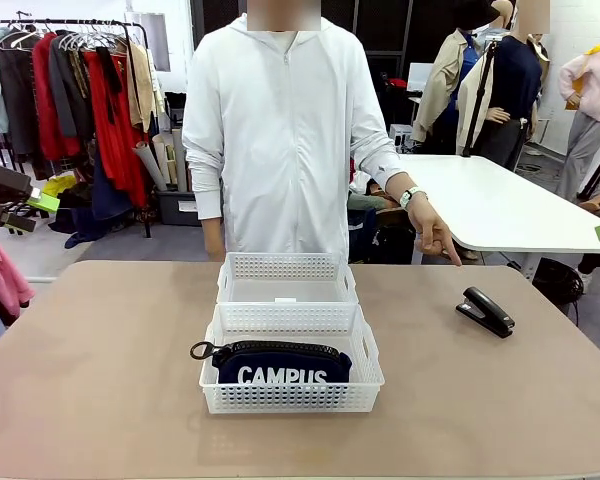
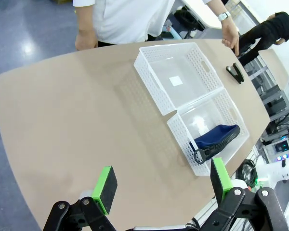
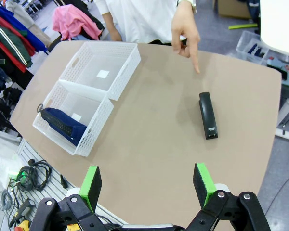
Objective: Distribute items into two baskets.
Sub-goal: Pick up the Stapler that the person points to.
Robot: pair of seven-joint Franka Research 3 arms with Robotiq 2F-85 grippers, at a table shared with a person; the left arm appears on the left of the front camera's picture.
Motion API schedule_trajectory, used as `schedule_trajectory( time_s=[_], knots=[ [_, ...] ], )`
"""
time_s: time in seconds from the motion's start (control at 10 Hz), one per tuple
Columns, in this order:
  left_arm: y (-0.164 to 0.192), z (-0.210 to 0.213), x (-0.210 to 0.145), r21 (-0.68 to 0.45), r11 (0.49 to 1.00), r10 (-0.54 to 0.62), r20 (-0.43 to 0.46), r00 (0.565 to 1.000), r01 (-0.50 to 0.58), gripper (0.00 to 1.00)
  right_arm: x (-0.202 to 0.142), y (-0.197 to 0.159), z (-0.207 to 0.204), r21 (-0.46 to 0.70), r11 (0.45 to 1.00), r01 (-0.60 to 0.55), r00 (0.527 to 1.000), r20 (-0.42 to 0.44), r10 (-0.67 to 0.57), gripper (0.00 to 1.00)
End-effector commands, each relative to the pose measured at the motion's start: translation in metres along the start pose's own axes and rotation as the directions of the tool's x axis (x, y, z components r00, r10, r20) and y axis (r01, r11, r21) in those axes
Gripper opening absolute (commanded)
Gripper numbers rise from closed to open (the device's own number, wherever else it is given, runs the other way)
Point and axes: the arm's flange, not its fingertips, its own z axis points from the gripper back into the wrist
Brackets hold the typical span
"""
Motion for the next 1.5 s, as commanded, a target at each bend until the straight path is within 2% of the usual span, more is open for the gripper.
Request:
schedule_trajectory(
  time_s=[0.0, 0.2, 0.3, 0.6, 0.8, 1.2, 1.4],
  knots=[
    [0.001, -0.001, 0.0, -0.014, 1.0, 0.005, 0.016, 1.0, -0.005, 1.0, 0.002, 0.001, 0.0, 0.023, 1.0, -0.002, 1.0, 0.023, 0.001, 1.0],
    [0.001, -0.001, 0.0, -0.014, 1.0, 0.005, 0.016, 1.0, -0.005, 1.0, 0.0, 0.0, 0.0, 0.0, 1.0, 0.0, 1.0, 0.0, 0.0, 1.0],
    [0.001, -0.001, 0.0, -0.014, 1.0, 0.005, 0.016, 1.0, -0.005, 1.0, 0.014, -0.007, -0.005, -0.005, 1.0, -0.023, 0.998, -0.055, 0.023, 1.0],
    [0.001, -0.001, 0.0, -0.014, 1.0, 0.005, 0.016, 1.0, -0.005, 1.0, 0.044, -0.031, -0.02, -0.033, 0.999, -0.021, 0.99, -0.137, 0.016, 1.0],
    [0.001, -0.001, 0.0, -0.014, 1.0, 0.005, 0.016, 1.0, -0.005, 1.0, 0.066, -0.048, -0.034, -0.046, 0.998, -0.031, 0.975, -0.221, 0.02, 1.0],
    [0.001, -0.001, 0.0, -0.014, 1.0, 0.005, 0.016, 1.0, -0.005, 1.0, 0.097, -0.077, -0.082, 0.002, 0.998, -0.069, 0.917, -0.395, 0.065, 1.0],
    [0.001, -0.001, 0.0, -0.014, 1.0, 0.005, 0.016, 1.0, -0.005, 1.0, 0.107, -0.091, -0.114, 0.039, 0.995, -0.093, 0.871, -0.481, 0.1, 1.0]
  ],
)
